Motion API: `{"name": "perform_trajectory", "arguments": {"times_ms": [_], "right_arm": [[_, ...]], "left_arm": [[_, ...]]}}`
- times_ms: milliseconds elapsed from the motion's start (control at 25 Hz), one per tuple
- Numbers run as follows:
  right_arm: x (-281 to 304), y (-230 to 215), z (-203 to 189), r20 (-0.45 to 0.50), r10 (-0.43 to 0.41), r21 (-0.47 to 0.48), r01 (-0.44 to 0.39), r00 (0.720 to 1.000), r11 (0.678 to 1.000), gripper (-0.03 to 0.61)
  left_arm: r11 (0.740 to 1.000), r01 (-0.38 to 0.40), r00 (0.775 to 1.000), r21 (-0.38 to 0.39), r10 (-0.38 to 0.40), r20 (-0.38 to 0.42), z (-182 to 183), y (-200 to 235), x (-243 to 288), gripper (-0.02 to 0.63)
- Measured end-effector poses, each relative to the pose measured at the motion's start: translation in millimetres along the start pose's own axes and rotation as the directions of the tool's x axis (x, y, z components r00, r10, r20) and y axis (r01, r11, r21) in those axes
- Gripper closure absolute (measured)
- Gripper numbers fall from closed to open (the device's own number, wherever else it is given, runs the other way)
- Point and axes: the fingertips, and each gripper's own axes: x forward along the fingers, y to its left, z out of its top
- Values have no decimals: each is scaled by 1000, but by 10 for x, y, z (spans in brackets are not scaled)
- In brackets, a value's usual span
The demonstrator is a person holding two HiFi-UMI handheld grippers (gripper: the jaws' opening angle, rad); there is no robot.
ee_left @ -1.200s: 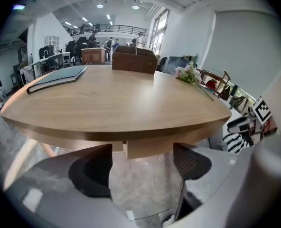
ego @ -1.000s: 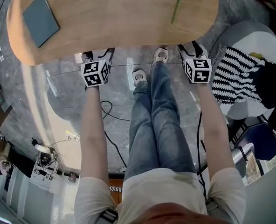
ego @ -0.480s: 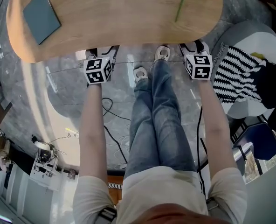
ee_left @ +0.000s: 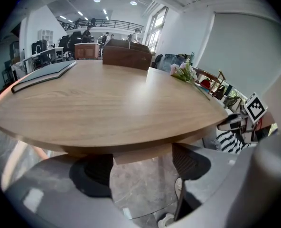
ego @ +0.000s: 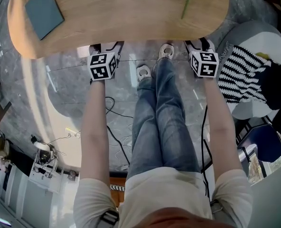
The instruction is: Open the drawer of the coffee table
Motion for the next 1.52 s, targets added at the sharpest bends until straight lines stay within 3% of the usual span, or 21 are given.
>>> {"name": "perform_trajectory", "arguments": {"times_ms": [1520], "right_arm": [[-576, 388, -1076, -101, -39, 33, 42, 994, 999, 304]], "left_arm": [[1000, 1, 996, -30, -3, -90, -1099, -342, -639, 222]]}}
